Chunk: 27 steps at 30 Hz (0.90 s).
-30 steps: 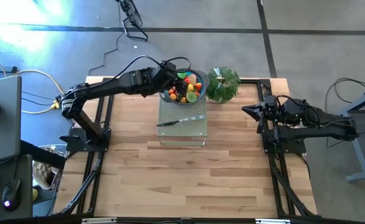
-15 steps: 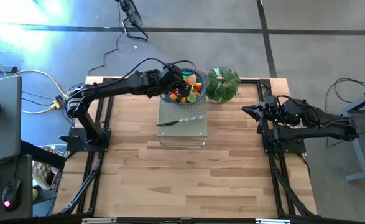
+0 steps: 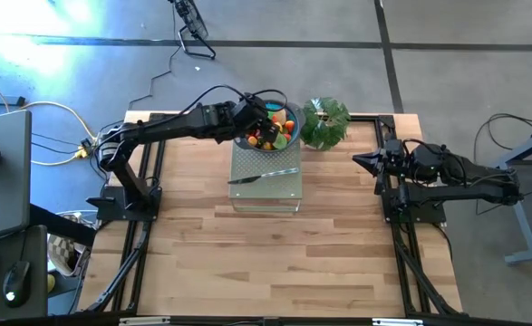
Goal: Pick & Place Fruit
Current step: Put the green pear in the blue bowl on the shelf
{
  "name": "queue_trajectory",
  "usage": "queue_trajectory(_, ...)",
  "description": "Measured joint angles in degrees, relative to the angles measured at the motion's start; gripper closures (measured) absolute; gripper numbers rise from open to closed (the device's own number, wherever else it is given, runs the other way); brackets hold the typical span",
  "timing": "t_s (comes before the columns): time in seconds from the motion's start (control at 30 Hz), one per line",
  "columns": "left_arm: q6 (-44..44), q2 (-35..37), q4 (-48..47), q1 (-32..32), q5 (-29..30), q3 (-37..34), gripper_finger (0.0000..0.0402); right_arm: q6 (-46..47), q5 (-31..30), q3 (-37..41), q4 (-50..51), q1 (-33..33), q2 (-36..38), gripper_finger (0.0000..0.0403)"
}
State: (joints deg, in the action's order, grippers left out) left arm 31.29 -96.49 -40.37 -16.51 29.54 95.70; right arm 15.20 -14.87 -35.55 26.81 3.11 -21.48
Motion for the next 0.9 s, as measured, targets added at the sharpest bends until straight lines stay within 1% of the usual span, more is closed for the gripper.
queue_trajectory(0.9, 0.35, 0.0, 1.67, 0.02, -2.01, 0.0, 0.0148, -0.02, 0.02, 0.0, 0.0, 0.0, 0.01, 0.0396)
